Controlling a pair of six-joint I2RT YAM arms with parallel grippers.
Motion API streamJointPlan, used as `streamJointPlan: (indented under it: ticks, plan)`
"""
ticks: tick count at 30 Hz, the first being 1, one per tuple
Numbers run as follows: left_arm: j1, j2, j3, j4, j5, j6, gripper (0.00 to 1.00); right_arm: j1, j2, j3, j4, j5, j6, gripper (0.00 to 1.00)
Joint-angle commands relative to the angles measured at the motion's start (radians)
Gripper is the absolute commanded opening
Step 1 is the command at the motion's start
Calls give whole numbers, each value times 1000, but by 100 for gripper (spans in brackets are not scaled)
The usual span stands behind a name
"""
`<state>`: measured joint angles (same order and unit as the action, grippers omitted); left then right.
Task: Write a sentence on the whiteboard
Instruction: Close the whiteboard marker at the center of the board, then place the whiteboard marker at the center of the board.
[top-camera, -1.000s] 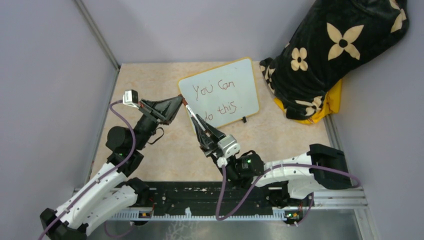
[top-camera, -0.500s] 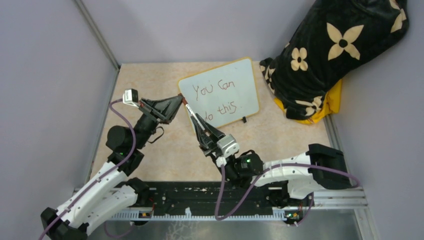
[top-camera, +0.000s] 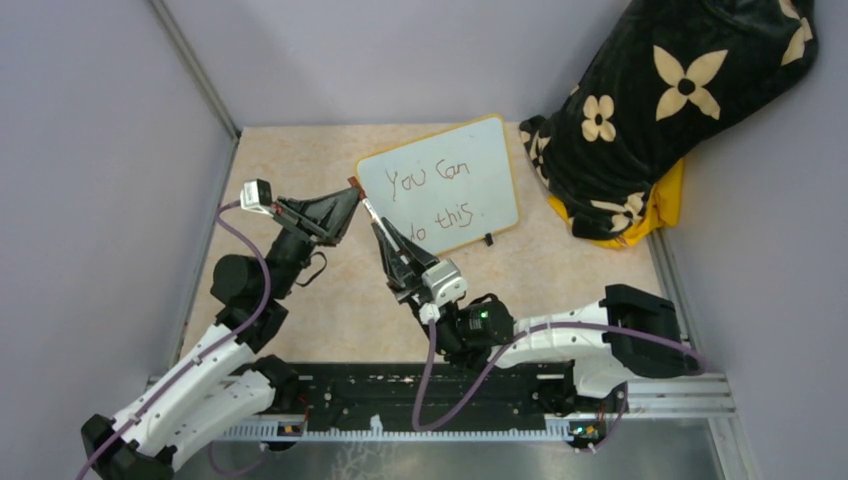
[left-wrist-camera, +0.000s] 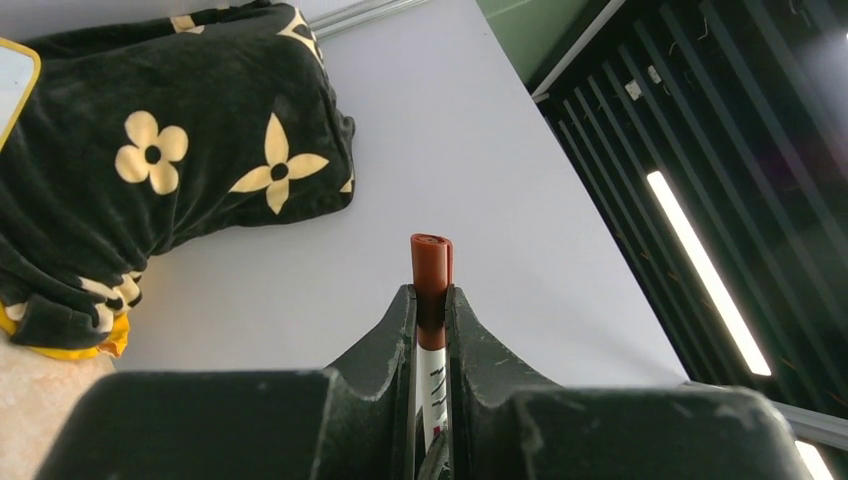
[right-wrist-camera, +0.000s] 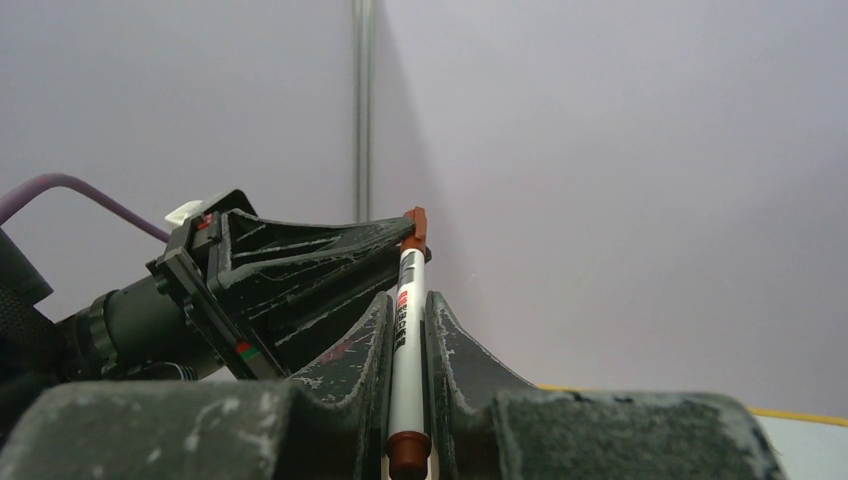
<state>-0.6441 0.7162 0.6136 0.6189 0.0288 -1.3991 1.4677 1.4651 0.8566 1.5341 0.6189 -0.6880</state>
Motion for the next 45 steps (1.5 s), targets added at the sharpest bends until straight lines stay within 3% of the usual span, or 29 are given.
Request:
streamJointPlan:
  ticks: [1,8,10,13,15,22,32,40,45]
  plan:
    - [-63,-36,-36,-65,235,14,0,-47,20,61,21,-41,33,0]
    - [-63,-124,-75,-87,91,34,3,-46,-26,35,-3,-45,51,0]
    - [-63,-130,-77,-80,79,41,16,-46,-34,32,-9,-48,55,0]
    - [-64,-127,-71,-63,80,60,54,-45,-42,31,-16,-50,52,0]
    - [-64,-127,-63,-70,77,68,71,-45,-49,27,-15,-50,52,0]
    - [-64,-145,-34,-77,64,164,98,-46,-113,-7,-58,-57,93,0]
    - [-63,-116,61,-118,0,304,99,-45,-297,-102,-237,-111,306,0]
    - [-63,-18,78,-15,64,301,99,-44,-339,-114,-293,-132,390,0]
    - [-63,-4,93,1,50,310,91,-44,-343,-114,-318,-156,418,0]
